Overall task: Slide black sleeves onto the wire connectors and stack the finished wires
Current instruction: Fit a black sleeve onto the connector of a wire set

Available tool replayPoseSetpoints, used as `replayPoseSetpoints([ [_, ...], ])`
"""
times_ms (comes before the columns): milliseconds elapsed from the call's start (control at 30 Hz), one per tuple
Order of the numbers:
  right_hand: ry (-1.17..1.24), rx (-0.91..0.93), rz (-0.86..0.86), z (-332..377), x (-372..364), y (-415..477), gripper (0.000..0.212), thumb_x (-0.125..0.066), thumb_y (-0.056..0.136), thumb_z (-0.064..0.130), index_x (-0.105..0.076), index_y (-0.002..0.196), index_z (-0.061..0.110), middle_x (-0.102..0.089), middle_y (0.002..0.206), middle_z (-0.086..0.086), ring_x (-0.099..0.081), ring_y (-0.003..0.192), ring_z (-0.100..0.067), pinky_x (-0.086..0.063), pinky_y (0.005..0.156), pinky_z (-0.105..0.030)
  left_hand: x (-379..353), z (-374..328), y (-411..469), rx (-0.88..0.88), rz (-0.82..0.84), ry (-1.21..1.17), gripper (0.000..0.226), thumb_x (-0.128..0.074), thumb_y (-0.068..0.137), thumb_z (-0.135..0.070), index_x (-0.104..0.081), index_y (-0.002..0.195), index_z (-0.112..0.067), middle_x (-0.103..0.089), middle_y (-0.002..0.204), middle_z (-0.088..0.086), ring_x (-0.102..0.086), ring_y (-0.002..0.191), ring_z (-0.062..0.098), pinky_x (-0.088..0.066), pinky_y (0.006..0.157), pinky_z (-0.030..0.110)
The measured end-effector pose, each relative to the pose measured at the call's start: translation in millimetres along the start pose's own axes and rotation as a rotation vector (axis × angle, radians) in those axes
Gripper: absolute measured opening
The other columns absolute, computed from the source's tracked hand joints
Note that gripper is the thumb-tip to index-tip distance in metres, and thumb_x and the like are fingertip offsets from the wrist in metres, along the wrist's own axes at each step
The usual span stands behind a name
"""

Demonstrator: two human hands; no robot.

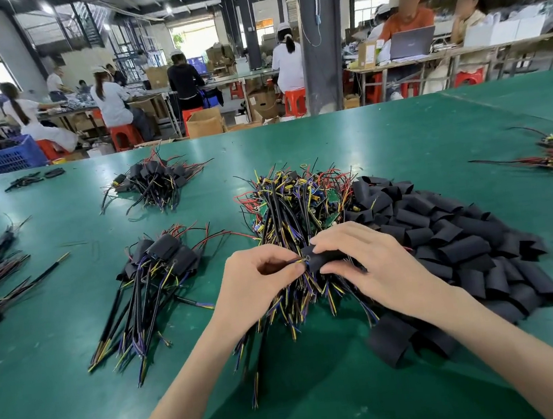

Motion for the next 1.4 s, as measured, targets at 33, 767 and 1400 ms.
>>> replayPoseSetpoints([
  [33, 0.001, 0.002, 0.003, -0.4, -0.9, -0.1, 0.018, -0.066, 0.086, 0.011, -0.062, 0.102, 0.005, -0.062, 0.108, -0.001, -0.055, 0.1, -0.018, -0.043, 0.088, -0.028, 0.1, 0.1, 0.0, -0.003, 0.0, 0.008, 0.018, -0.076, 0.076, -0.008, -0.072, 0.07, -0.025, -0.065, 0.061, -0.009, -0.049, 0.053, 0.003, -0.037, 0.055, 0.014],
  [767, -0.462, -0.668, -0.36, -105.0, 80.5, -33.5, 0.039, -0.05, 0.079, -0.009, -0.053, 0.117, -0.002, -0.055, 0.114, -0.022, -0.045, 0.109, -0.041, -0.037, 0.09, -0.047, 151.0, 45.7, -12.2, 0.162, -0.692, 0.808, 0.059, -0.045, 0.073, 0.02, -0.054, 0.127, -0.001, -0.054, 0.123, 0.025, -0.048, 0.109, 0.043, -0.038, 0.091, 0.047],
  [1400, -0.307, -0.394, 0.492, -107.6, -17.4, -30.1, 0.046, -0.06, 0.09, 0.032, -0.052, 0.134, 0.023, -0.048, 0.121, 0.0, -0.038, 0.114, -0.02, -0.033, 0.096, -0.035, 35.7, -45.9, 56.1, -0.228, -0.482, 0.674, 0.02, -0.054, 0.088, -0.007, -0.068, 0.101, -0.014, -0.066, 0.103, 0.007, -0.054, 0.099, 0.029, -0.041, 0.088, 0.042],
])
Point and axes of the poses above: each hand's wrist, its own y-axis towards the middle knuckle, its own x-axis out of the back of the hand, z = x × y, the point moved 9 cm from there along y, towards the middle knuckle
